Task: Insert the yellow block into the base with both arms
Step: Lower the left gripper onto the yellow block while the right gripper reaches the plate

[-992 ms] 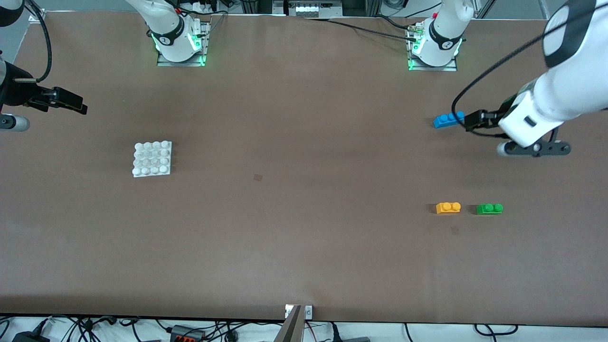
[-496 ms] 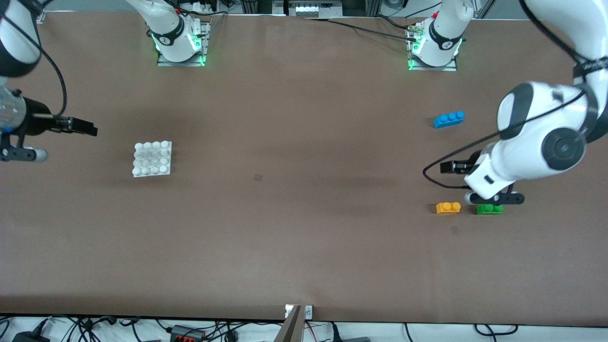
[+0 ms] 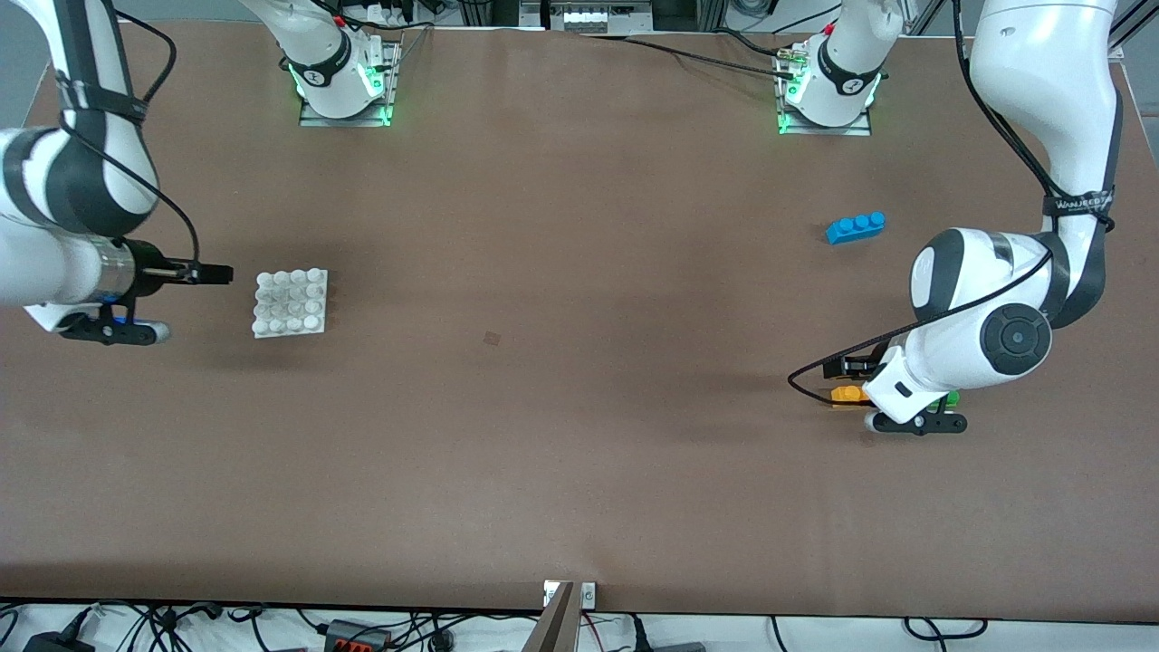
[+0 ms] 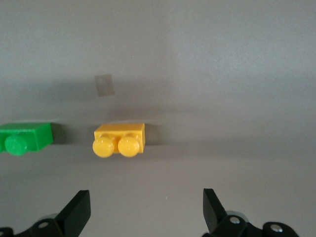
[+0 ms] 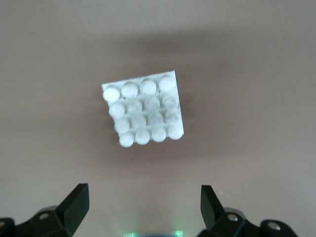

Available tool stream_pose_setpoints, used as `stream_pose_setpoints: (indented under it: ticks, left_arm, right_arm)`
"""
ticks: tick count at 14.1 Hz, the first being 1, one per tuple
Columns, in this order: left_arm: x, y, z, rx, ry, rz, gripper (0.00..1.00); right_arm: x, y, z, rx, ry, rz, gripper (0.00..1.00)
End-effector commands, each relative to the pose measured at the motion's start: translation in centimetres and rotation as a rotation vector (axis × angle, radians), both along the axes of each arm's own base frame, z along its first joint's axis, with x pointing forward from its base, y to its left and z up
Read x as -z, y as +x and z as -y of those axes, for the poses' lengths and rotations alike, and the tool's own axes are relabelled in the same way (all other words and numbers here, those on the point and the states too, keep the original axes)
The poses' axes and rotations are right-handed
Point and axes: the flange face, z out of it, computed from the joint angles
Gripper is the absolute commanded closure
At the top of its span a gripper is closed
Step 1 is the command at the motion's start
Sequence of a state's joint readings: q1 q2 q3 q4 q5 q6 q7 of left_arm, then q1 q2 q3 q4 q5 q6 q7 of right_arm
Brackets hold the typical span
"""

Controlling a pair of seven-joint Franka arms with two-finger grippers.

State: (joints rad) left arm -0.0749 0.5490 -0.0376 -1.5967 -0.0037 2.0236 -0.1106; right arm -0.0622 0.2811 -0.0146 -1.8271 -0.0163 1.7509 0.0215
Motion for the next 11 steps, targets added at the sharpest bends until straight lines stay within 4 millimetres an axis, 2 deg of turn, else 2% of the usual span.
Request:
stream_pose_setpoints:
  ticks: [1,3,5,7,8,11]
  left_arm:
    - [0.8,0.8,-0.6,0.031,0.007,0.041,0.0]
    - [1.9,0.3,-0.8,0.032,0.007,0.058,0.0]
    - [3.1,-0.5,-0.9,0.059,0.033,0.09,0.0]
    - [3.6,-1.2,-0.9,0.07,0.038,0.11,0.0]
    - [4.1,-1.5,-0.9,0.075,0.039,0.118,0.0]
    - [4.6,-1.5,-1.3,0.114,0.047,0.141,0.0]
  right_arm:
    - [5.9,-2.6,0.0,-0.018,-0.003,0.073,0.0]
    - [10.3,-3.7,0.0,-0.025,0.0,0.142,0.0]
    - [12.6,-4.2,0.3,-0.065,0.013,0.147,0.0]
    - [15.9,-5.1,3.2,-0.056,0.058,0.106,0.0]
    - [17.0,-5.3,3.6,-0.052,0.095,0.104,0.0]
    - [17.4,-5.1,3.4,-0.058,0.133,0.114,0.0]
